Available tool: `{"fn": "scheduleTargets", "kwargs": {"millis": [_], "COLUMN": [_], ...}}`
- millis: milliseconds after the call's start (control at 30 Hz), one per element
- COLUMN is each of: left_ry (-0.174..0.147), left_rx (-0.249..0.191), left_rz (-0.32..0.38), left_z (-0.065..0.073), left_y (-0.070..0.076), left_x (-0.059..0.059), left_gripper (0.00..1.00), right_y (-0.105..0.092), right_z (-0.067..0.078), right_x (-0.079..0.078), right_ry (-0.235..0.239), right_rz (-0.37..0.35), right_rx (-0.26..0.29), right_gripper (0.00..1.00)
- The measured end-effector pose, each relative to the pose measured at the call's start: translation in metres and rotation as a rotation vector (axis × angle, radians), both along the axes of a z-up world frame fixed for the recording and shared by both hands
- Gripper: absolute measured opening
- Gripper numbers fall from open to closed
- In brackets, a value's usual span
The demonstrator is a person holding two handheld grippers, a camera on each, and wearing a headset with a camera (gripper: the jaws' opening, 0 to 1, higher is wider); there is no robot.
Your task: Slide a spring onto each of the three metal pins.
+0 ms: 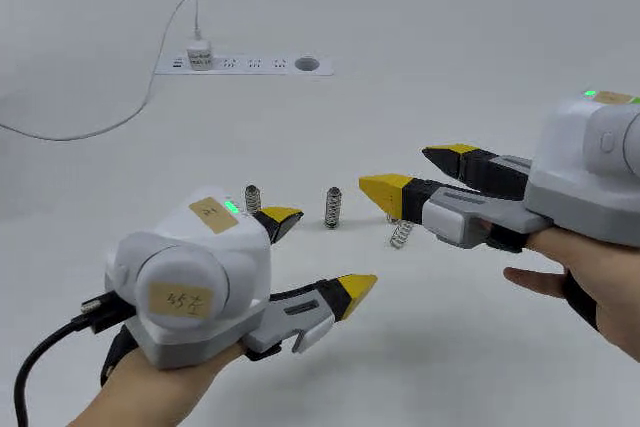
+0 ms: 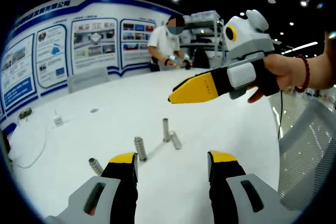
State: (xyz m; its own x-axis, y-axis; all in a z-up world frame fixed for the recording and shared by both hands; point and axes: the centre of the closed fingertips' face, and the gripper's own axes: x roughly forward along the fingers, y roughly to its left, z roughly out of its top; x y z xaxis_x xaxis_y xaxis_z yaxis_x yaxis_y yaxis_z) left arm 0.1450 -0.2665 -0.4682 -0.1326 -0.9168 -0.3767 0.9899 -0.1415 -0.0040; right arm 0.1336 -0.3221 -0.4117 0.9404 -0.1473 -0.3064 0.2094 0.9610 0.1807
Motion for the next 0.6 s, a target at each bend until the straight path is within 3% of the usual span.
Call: {"fn": "scheduleTargets", "kwargs": {"millis": [333, 600], "left_ry": [-0.010, 0.014], "left_rx": [0.004, 0.021], "left_rz": [-0.004, 0.012], "left_z": [-0.014, -0.029], "left_y": [-0.030, -0.049], "left_x": [-0.011, -0.014], "left_gripper": [0.47, 0.39], "right_y": [0.004, 0.003], "right_z": [0.003, 0.002], "right_x": [-0.024, -0.040], "right_ry": [-0.021, -0.027], "right_rz": [-0.002, -0.030], "right_rx": [-0.010, -0.013], "right_gripper": [0.55, 0.55]}}
